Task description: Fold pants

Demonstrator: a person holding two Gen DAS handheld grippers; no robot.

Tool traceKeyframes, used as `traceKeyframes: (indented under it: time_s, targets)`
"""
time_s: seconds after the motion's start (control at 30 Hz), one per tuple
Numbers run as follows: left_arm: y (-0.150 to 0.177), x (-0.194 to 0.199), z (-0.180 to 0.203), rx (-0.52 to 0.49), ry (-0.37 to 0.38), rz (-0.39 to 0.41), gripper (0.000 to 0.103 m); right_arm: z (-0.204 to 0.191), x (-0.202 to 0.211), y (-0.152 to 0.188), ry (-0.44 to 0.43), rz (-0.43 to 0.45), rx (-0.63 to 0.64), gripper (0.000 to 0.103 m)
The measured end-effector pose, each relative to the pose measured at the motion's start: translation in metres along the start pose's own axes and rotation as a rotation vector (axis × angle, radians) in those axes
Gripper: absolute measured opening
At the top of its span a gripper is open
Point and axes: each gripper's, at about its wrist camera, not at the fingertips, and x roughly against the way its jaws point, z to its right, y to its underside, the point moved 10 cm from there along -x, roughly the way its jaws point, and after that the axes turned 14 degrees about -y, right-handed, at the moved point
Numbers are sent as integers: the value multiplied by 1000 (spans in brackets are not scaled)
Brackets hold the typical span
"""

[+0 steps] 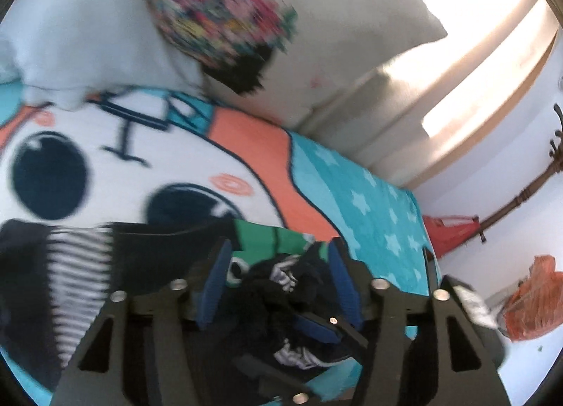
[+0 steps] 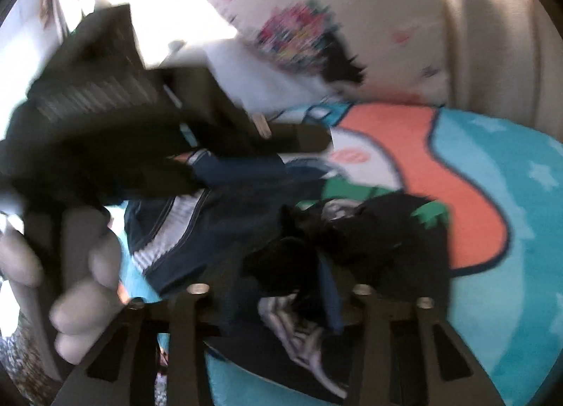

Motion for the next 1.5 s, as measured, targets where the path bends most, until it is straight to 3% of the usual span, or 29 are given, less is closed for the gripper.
traceKeyframes:
  time_s: [0.1, 0.17, 0.27, 0.37, 0.4, 0.43, 0.5, 0.63, 0.8, 0.9, 0.97, 1.03, 1.17, 1.27, 1.37, 1.5]
  targets:
    - [1, 13, -20, 16, -59, 34, 62, -10, -7, 3, 35, -40, 68, 67]
    - [6, 20, -36, 25, -107, 49, 63, -18, 5, -3, -7, -27, 69, 67]
    - [11, 27, -55, 46, -141, 60, 63, -22, 48, -23, -75, 79, 26, 68]
    - [13, 28, -65, 69, -135, 63, 63, 4, 87, -41, 22, 183, -26, 66]
    - [13, 28, -65, 72, -132, 62, 63, 14, 91, -43, 71, 186, -34, 60]
    - [13, 27, -67, 74, -131, 61, 63, 28, 91, -43, 139, 169, -42, 45]
    - [15, 28, -67, 71, -133, 60, 63, 48, 78, -44, 214, 125, -57, 31]
    - [18, 32, -67, 58, -147, 70, 63, 58, 37, -36, 230, 27, -61, 27]
    - [17, 34, -69, 73, -151, 75, 63, 44, -7, -27, 211, -60, -2, 27]
    - [16, 40, -74, 78, -160, 85, 63, 41, -26, -21, 263, -117, 60, 27]
    - [14, 46, -79, 84, -170, 102, 64, 37, -23, -24, 272, -128, 84, 27]
    - [12, 53, -86, 94, -183, 122, 65, 33, -4, -33, 245, -74, 54, 28]
    - [5, 63, -103, 133, -202, 157, 66, 23, 27, -45, 168, 38, -10, 41]
    - [3, 69, -117, 161, -223, 174, 66, 22, 8, -33, 142, -17, -24, 45]
    - [2, 78, -135, 190, -254, 192, 66, 33, -23, -10, 182, -114, -55, 57]
    - [4, 90, -172, 252, -305, 212, 71, 28, -17, -15, 182, -106, -61, 61]
